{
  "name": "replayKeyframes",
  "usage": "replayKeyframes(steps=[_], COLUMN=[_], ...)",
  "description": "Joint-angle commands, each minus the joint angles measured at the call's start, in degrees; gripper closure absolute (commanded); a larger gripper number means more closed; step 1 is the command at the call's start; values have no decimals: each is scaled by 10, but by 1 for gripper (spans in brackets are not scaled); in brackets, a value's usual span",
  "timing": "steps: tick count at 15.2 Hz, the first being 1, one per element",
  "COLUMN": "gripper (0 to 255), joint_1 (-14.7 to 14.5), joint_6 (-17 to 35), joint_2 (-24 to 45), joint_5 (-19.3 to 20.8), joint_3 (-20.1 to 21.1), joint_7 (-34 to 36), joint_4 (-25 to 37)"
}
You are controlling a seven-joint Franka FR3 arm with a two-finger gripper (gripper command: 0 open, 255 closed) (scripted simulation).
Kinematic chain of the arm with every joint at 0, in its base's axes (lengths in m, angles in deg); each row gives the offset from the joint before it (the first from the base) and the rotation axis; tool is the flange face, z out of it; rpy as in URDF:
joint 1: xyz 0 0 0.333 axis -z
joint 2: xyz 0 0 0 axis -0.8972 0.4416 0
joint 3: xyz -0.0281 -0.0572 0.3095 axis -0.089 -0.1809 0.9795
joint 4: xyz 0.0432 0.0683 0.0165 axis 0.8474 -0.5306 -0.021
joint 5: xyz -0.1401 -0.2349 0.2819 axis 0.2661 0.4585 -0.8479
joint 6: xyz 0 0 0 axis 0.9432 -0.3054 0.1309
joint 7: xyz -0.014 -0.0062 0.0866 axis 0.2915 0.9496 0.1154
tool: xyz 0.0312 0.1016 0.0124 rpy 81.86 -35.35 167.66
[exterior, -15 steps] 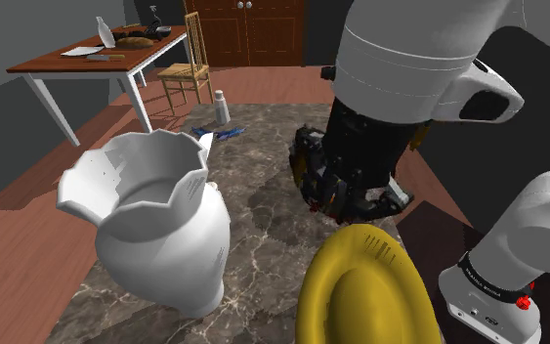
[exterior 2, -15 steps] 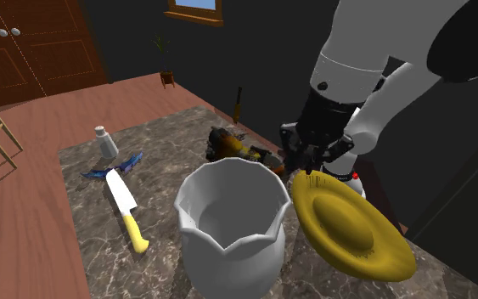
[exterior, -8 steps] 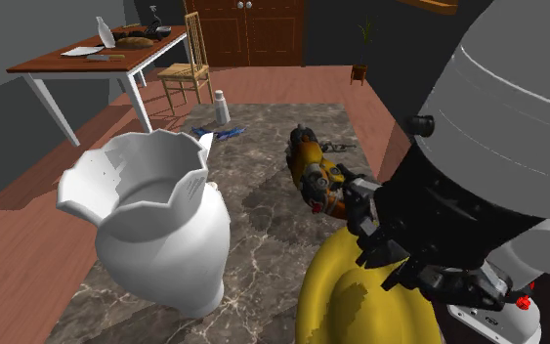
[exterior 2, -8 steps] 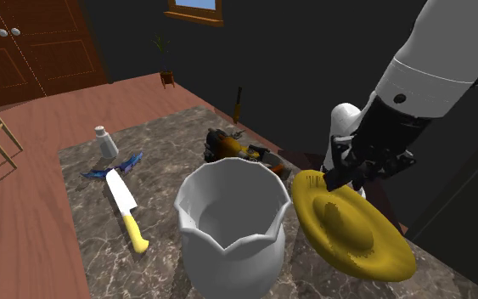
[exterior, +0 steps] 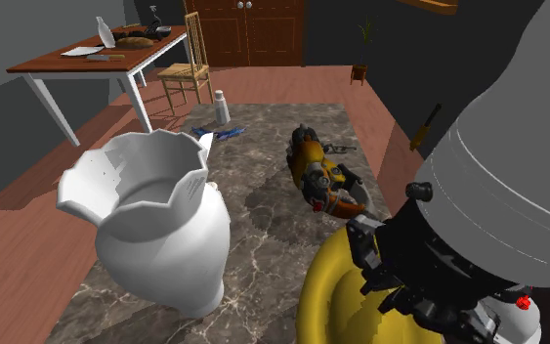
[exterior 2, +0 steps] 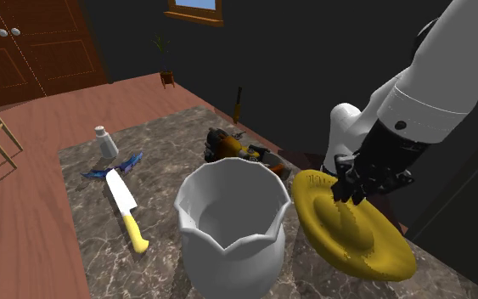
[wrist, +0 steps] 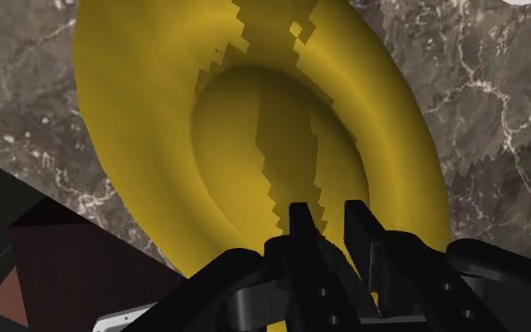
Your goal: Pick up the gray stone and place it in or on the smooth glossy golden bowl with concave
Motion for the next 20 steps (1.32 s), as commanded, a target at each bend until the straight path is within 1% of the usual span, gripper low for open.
replayKeyframes(steps=[1,4,8,9,12,16,20], gripper=[255,255,255,0,0,0,0], joint_1=[-3,-6,-6,-6,-25,-40,-43], joint_6=[13,35,38,38,-2,-53,-26], joint_2=[-3,-7,-7,-7,-39,-74,-81], joint_5=[-5,-12,-11,-11,-25,-39,-47], joint_3=[5,13,11,11,-39,-98,-88], joint_7=[-1,-1,-2,-2,18,48,43], joint_4=[-21,-45,-39,-39,-25,-2,-35])
